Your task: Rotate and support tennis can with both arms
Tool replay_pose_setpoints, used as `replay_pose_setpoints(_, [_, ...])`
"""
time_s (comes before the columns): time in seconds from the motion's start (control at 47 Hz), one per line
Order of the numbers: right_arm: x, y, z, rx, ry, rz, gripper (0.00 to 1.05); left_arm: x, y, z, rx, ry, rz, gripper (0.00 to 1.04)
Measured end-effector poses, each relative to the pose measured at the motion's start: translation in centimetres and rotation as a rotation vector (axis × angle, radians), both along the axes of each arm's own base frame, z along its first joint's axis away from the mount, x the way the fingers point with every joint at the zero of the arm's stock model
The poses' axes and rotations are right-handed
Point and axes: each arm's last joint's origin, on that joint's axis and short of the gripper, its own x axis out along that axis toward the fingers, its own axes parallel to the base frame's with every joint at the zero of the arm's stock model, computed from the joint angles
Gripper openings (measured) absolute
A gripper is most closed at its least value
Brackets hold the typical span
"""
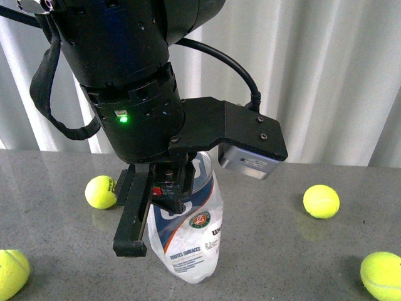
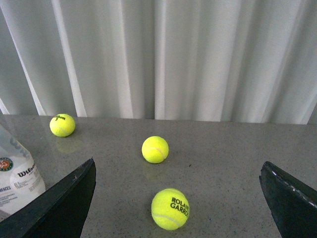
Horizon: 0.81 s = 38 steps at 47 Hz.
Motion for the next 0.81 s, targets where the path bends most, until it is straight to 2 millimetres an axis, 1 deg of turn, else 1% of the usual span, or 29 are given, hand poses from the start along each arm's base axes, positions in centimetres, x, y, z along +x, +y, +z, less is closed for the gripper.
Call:
replay_pose_setpoints(0.064, [0.0, 0.0, 0.0, 0.0, 0.0, 0.0, 0.98, 0.0, -0.2, -0.4, 0.014, 0.013, -0.015, 0.04])
replay_pose_setpoints(0.34, [0.0, 0.0, 0.0, 0.0, 0.0, 0.0, 0.98, 0.0, -1.0, -0.5, 0.024, 0.019, -0.045, 0.04])
replay_pose_setpoints(0.362, [0.0, 0.0, 0.0, 0.0, 0.0, 0.0, 0.98, 0.1, -1.1, -0.4, 0.02, 0.02, -0.041, 0.05])
replay_pose_setpoints(0.532, [0.0, 0.0, 0.0, 0.0, 0.0, 0.0, 0.98, 0.3, -1.4, -0.2, -0.02, 0.039, -0.038, 0.39])
replay_pose_setpoints(0.596, [0.0, 0.0, 0.0, 0.0, 0.0, 0.0, 0.98, 0.4, -1.5, 0.1, -0.038, 0.04, -0.032, 0.46])
replay_pose_setpoints(0.702, [0.0, 0.0, 0.0, 0.0, 0.0, 0.0, 0.98, 0.4, -1.5, 0.5, -0.062, 0.044, -0.019, 0.62])
replay_pose_setpoints(0.766, [0.0, 0.0, 0.0, 0.0, 0.0, 0.0, 0.98, 0.4, -1.4, 0.6, -0.067, 0.047, -0.019, 0.69])
replay_pose_setpoints(0.809, [0.0, 0.0, 0.0, 0.0, 0.0, 0.0, 0.98, 0.4, -1.3, 0.7, -0.069, 0.047, -0.014, 0.76])
